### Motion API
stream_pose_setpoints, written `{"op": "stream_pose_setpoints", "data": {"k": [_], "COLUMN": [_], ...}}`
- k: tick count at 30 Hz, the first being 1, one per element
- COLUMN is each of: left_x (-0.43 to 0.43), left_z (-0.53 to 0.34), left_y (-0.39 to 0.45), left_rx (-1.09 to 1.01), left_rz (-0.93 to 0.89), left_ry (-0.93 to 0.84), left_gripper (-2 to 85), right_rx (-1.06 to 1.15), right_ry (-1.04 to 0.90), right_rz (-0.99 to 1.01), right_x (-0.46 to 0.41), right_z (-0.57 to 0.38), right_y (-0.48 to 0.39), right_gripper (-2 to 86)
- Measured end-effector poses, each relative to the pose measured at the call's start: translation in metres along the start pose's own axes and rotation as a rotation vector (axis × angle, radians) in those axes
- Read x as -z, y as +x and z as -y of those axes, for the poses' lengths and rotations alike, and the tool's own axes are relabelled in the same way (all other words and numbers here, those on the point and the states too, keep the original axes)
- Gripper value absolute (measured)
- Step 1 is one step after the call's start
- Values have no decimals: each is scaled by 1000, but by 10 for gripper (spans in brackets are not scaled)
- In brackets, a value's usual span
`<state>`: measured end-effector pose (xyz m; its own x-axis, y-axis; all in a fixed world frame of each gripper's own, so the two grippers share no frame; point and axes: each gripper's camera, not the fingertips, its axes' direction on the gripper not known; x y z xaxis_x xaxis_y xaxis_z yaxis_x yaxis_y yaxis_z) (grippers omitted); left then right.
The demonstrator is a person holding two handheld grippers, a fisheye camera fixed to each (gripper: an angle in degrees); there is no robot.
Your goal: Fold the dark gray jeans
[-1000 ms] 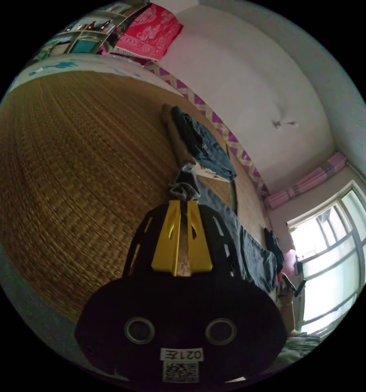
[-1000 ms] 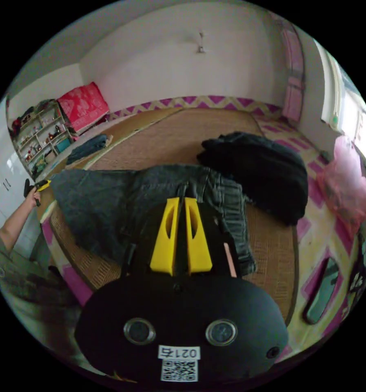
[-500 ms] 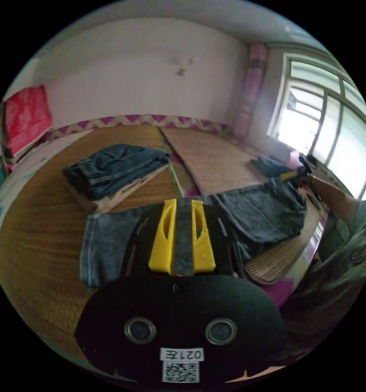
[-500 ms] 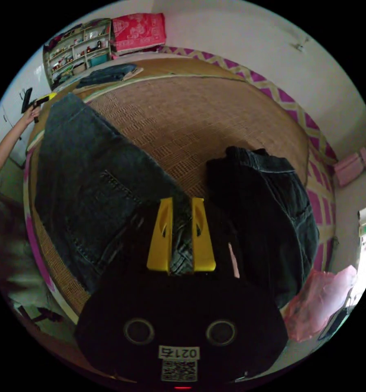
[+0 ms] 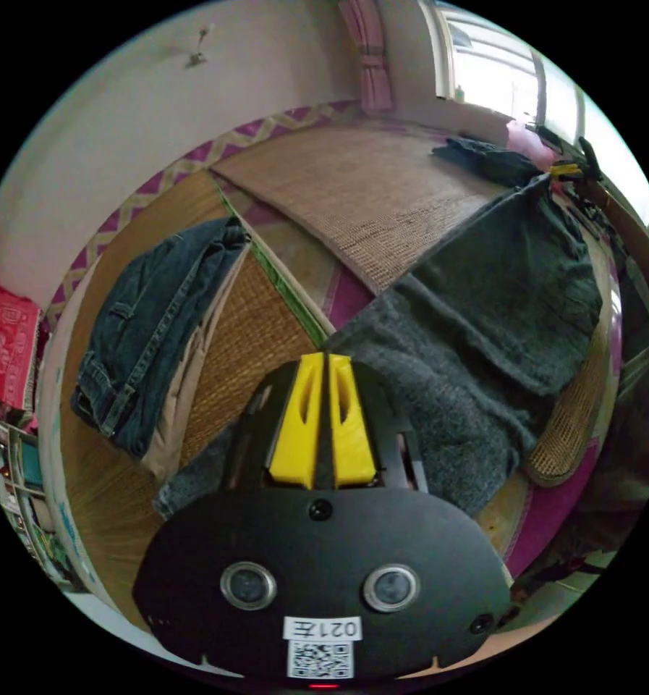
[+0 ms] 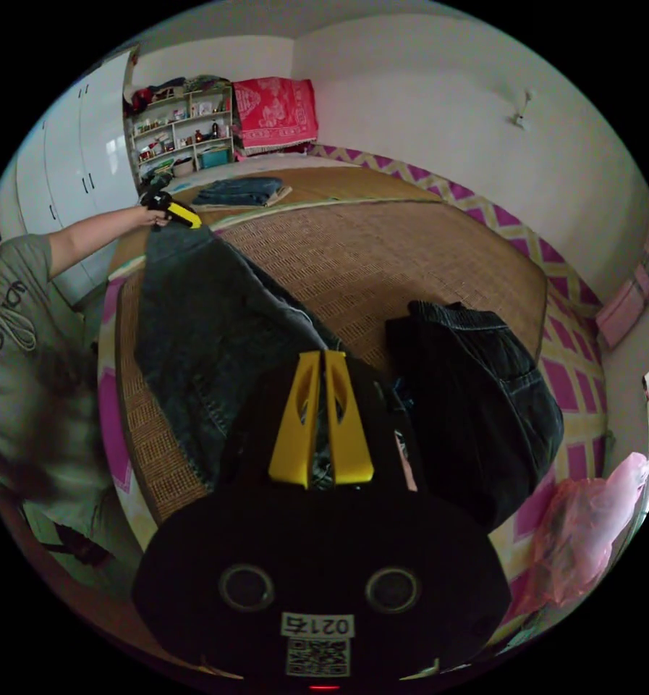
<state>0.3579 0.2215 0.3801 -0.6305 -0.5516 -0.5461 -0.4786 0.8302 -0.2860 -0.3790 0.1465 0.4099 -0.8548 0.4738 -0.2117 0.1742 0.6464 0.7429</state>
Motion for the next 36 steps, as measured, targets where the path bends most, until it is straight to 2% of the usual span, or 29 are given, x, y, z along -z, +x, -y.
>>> {"op": "stream_pose_setpoints", "data": {"k": [6, 8, 13, 15, 18, 22, 26, 29, 31, 33, 34, 36], "left_x": [78, 128, 209, 220, 208, 151, 130, 153, 175, 188, 187, 173], "left_z": [-48, -88, -190, -224, -269, -315, -339, -349, -364, -374, -371, -355], "left_y": [17, 34, 93, 116, 143, 156, 148, 141, 127, 107, 90, 65], "left_rx": [80, 110, 100, 113, 185, 372, 502, 499, 589, 744, 840, 879], "left_rz": [50, 18, -66, -92, -154, -238, -322, -369, -278, -107, 17, 111], "left_ry": [281, 432, 602, 594, 524, 429, 496, 605, 707, 704, 592, 392], "left_gripper": [-8, -9, -9, -9, -9, -9, -9, -9, -9, -8, -6, 1], "right_rx": [-8, 5, 50, 74, 63, -47, -176, -146, -91, -104, -144, -202], "right_ry": [64, 118, 272, 283, 194, 10, 102, 48, -7, 49, 121, 200], "right_rz": [-18, -26, 46, 82, 98, 121, 131, 130, 180, 202, 177, 124], "right_x": [44, 77, 153, 168, 156, 90, 79, 91, 105, 128, 141, 148], "right_z": [-21, -40, -118, -152, -198, -241, -260, -259, -257, -258, -257, -251], "right_y": [-21, -42, -109, -141, -187, -213, -212, -220, -223, -217, -209, -199], "right_gripper": [-9, -9, -9, -9, -9, -8, -2, 15, 26, 59, 64, 67]}}
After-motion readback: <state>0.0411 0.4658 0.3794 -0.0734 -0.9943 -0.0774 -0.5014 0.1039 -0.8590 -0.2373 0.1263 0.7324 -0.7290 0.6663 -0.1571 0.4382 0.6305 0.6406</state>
